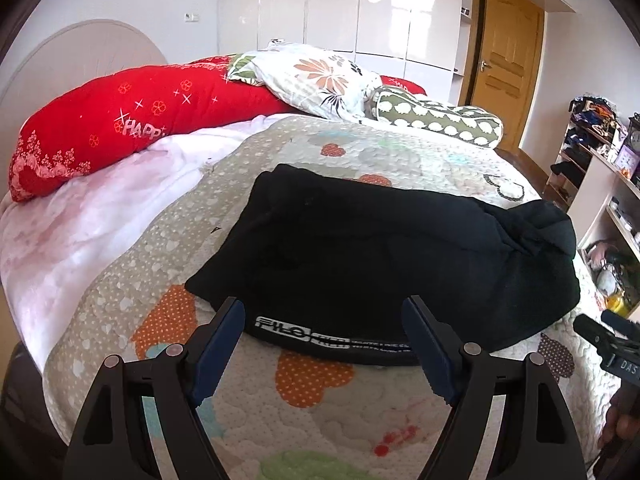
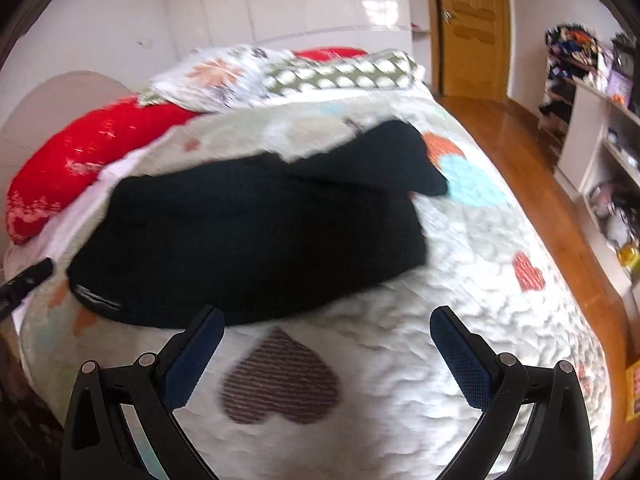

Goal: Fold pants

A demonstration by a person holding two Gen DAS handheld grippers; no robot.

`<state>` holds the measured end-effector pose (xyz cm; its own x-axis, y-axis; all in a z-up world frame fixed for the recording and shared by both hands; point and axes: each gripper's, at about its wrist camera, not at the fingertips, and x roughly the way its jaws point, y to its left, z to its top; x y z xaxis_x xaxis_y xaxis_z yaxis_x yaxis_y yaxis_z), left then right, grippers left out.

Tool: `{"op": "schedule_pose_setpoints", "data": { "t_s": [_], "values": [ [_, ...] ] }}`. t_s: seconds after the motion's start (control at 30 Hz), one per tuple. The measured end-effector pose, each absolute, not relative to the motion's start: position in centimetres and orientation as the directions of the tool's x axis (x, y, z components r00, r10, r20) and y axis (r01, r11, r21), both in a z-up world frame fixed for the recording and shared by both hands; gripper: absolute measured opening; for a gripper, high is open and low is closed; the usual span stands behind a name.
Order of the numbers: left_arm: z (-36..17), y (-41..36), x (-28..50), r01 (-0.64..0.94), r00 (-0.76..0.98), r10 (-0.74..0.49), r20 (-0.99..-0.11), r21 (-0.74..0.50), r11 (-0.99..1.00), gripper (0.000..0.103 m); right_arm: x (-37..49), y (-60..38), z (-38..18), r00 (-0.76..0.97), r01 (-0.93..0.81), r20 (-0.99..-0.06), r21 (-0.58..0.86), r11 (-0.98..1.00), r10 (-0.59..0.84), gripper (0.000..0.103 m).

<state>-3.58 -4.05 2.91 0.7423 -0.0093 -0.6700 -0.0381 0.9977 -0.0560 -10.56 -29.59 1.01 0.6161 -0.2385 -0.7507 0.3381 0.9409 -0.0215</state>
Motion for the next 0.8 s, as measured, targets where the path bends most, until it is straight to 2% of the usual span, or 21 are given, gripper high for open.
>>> {"op": "schedule_pose_setpoints", "data": {
  "t_s": [0.1, 0.4, 0.8],
  "values": [
    [3.3, -4.6, -3.8, -0.03, 0.746, -0.01, -0.666, -0.049, 0.998, 0.08, -9.7, -27.7, 1.8, 0.633, 0.32, -0.727, -0.066, 0.945, -0.265, 0.103],
    [3.9, -5.7, -4.3, -0.018, 0.751, -0.014, -0.66, -0.042, 0.999, 0.08, -8.1, -24.3, 2.1, 0.647, 0.236, -0.731, -0.079, 0.968, -0.218, 0.103],
    [4.4, -6.5, -4.8, -0.006, 0.759, -0.021, -0.651, -0.039, 0.999, 0.08, -8.3, -23.0, 3.0, 0.649, 0.216, -0.727, -0.107, 0.97, -0.224, 0.103]
  ]
}}
